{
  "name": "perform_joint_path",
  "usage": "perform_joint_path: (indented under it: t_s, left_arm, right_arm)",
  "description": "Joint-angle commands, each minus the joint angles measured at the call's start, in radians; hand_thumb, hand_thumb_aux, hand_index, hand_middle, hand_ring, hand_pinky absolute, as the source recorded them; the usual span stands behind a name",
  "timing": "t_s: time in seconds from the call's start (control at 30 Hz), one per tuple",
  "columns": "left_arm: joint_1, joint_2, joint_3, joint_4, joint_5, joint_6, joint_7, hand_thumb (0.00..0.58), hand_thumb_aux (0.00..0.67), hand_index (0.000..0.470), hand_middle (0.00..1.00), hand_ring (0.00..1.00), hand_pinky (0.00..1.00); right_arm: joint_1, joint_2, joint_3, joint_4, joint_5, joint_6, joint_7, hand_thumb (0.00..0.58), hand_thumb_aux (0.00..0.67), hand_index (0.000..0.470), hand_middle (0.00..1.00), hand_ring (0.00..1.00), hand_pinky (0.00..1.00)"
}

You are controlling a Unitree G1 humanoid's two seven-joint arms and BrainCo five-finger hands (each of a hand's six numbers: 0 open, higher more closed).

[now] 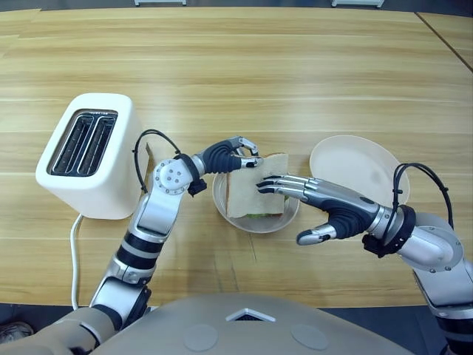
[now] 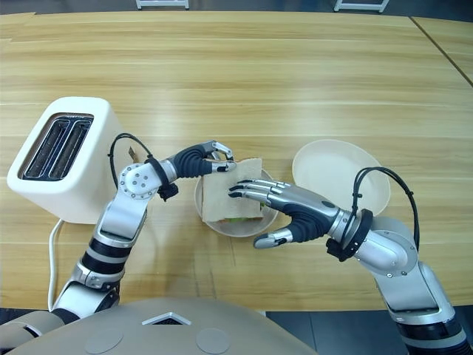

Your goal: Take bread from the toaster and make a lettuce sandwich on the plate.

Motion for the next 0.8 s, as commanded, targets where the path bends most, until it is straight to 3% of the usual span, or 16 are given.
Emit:
perform_joint_path:
  t_s: [0.03, 0.4, 0.8]
  left_arm:
    - [-0.075, 0.024, -0.028, 0.102, 0.008, -0.066, 0.045, 0.58, 0.67, 0.47, 1.0, 1.0, 1.0]
    - [-0.178, 0.007, -0.064, 0.293, 0.005, -0.093, 0.118, 0.58, 0.67, 0.47, 1.0, 1.0, 1.0]
    - [-0.165, 0.029, -0.125, 0.361, 0.018, 0.02, 0.12, 0.58, 0.67, 0.47, 1.0, 1.0, 1.0]
  right_arm:
    - [-0.013, -0.006, 0.01, 0.036, -0.056, -0.013, 0.021, 0.0, 0.0, 0.0, 0.0, 0.0, 0.0]
    - [-0.089, 0.028, 0.064, 0.126, -0.291, -0.053, -0.04, 0.0, 0.0, 0.0, 0.0, 0.0, 0.0]
    - [-0.175, 0.054, 0.123, 0.139, -0.367, -0.035, -0.049, 0.0, 0.0, 0.0, 0.0, 0.0, 0.0]
